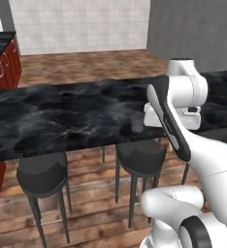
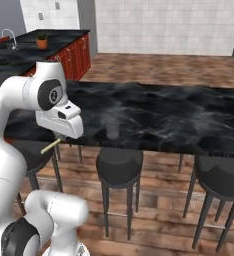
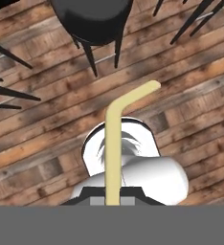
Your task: Take a straw from the drawer in front and place it inside the glass cup on the dining counter.
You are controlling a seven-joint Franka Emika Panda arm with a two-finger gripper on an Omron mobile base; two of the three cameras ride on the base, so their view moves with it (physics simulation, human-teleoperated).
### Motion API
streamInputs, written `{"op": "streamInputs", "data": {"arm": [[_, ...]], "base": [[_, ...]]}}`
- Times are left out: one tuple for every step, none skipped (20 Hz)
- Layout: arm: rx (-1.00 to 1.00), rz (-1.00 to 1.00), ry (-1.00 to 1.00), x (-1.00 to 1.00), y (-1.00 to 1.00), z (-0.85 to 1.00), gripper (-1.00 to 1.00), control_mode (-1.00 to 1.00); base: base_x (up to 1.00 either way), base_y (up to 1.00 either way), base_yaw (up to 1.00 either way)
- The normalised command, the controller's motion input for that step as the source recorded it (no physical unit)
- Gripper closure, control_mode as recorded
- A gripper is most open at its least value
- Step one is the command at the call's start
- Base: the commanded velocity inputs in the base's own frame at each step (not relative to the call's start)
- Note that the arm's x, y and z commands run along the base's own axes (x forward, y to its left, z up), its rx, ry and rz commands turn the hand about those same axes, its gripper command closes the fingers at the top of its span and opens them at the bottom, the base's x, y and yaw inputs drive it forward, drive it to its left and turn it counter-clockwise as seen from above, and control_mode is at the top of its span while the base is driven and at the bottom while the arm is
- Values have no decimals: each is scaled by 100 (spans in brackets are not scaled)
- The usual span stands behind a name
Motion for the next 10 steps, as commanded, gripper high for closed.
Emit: {"op": "streamInputs", "data": {"arm": [[0,0,0,0,0,0,100,100],[0,0,0,0,0,0,100,100],[0,0,0,0,0,0,100,100],[0,0,0,0,0,0,100,100],[0,0,0,0,0,0,100,100],[0,0,0,0,0,0,100,100],[0,0,0,0,0,0,100,100],[0,0,0,0,0,0,100,100],[0,0,0,0,0,0,100,100],[0,0,0,0,0,0,100,100]], "base": [[46,-58,13],[38,-66,11],[38,-71,11],[34,-73,10],[31,-75,9],[29,-75,9],[33,-67,8],[49,-52,5],[58,-50,5],[68,-45,5]]}}
